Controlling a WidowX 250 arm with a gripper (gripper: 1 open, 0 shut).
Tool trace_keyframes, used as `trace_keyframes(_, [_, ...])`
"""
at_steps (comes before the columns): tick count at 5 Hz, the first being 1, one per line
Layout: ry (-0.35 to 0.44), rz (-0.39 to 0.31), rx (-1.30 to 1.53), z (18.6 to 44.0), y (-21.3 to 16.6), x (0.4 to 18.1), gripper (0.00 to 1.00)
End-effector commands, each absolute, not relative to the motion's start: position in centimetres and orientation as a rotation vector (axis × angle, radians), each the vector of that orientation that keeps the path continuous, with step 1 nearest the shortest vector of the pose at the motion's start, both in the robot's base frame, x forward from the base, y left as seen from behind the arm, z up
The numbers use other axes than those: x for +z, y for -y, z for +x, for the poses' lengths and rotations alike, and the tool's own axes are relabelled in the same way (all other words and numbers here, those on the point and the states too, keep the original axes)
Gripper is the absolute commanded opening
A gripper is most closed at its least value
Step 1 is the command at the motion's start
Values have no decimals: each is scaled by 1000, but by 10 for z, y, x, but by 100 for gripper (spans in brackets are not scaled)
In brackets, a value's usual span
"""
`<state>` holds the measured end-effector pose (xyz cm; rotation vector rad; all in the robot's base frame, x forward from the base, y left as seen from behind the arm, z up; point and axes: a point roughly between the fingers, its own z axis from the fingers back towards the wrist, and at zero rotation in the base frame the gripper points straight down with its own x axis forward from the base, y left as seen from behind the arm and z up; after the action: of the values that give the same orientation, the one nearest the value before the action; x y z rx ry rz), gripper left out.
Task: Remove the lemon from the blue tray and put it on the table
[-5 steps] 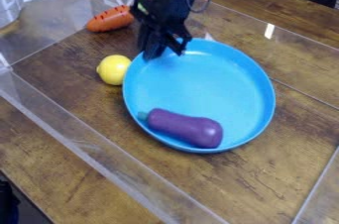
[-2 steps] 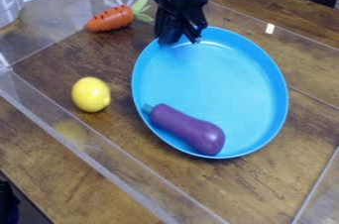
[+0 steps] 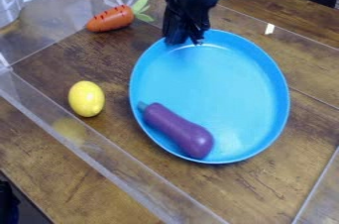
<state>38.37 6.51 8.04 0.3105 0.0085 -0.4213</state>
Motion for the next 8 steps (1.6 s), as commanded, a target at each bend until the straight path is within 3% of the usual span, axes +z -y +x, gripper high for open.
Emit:
trace_keyframes(1, [92,343,-425,401,-80,108,0])
trace_keyframes(3, [116,353,-507,409,-71,102,0])
trace_keyframes(5, [136,367,-567,419,-47,119,0])
trace_keyframes(6, [156,371,-678,418,-54,122,0])
trace_keyframes(7, [151,372,-638,415,-61,113,100])
trace_keyframes(8, [147,375,-602,414,-67,106,100])
